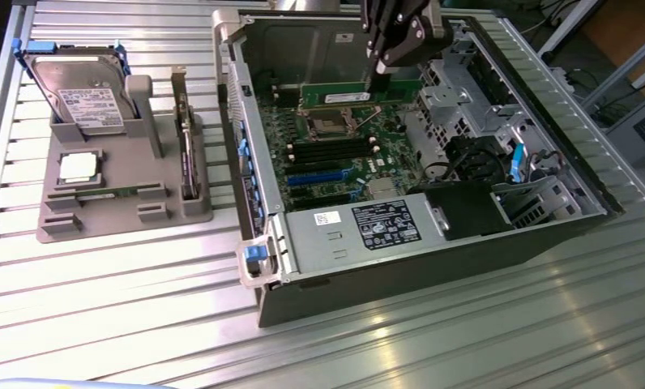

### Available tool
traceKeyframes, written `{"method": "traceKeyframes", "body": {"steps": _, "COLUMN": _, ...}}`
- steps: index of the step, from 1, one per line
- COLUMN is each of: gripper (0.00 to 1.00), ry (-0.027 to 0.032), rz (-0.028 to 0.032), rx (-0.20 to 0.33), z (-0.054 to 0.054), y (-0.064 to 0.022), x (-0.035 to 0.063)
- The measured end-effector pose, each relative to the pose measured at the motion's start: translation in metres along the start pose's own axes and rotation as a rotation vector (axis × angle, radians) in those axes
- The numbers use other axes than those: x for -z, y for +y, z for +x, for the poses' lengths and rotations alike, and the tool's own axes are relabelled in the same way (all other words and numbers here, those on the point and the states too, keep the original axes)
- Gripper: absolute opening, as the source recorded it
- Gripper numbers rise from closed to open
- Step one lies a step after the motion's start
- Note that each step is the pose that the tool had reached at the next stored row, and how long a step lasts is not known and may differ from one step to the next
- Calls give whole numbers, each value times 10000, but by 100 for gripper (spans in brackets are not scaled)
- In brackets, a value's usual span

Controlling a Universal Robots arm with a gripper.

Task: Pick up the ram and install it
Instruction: 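Pick up the ram and move it above insertion slot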

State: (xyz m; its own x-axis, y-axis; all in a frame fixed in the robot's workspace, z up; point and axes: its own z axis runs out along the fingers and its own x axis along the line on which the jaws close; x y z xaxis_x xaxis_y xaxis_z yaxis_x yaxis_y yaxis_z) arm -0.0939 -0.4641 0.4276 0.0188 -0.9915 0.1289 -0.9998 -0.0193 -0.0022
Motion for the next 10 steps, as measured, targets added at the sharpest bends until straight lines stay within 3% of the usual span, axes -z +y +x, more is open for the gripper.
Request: {"method": "traceKeyframes", "body": {"steps": 10, "gripper": 12, "ry": 105, "rz": -2, "rx": 1, "z": 2, "y": -150, "x": -1}}
